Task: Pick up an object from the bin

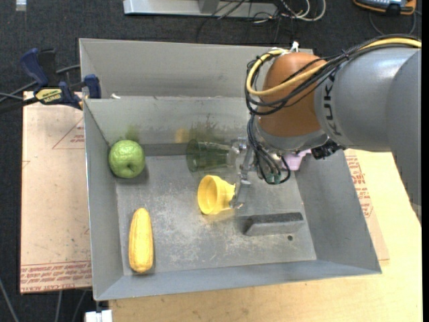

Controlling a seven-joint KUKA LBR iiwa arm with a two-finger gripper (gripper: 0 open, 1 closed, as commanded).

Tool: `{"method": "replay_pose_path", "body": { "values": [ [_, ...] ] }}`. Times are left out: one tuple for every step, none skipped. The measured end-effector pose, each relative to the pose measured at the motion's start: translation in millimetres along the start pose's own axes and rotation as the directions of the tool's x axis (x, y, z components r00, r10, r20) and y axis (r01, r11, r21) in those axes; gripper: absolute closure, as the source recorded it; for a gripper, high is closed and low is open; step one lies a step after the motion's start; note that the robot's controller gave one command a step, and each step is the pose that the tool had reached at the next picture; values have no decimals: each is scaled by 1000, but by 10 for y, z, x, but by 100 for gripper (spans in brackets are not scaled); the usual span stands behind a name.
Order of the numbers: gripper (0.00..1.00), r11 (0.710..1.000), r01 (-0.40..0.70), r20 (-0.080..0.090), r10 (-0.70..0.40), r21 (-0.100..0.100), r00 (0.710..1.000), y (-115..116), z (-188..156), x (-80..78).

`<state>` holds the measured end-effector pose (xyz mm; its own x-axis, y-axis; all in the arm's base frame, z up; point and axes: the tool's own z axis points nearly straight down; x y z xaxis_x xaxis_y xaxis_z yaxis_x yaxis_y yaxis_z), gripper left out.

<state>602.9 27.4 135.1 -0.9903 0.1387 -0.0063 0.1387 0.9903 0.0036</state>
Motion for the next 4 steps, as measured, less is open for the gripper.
{"method": "replay_pose_path", "body": {
  "values": [
    [0, 998, 67, -9, -67, 1, 998, 89, 530, 23],
    [100, 1000, 5, 2, -5, -1, 1000, 243, 653, 20],
    [100, 1000, 4, 2, -4, -1, 1000, 242, 653, 20],
    [100, 1000, 4, -1, -4, -1, 1000, 240, 630, 29]
  ]
}}
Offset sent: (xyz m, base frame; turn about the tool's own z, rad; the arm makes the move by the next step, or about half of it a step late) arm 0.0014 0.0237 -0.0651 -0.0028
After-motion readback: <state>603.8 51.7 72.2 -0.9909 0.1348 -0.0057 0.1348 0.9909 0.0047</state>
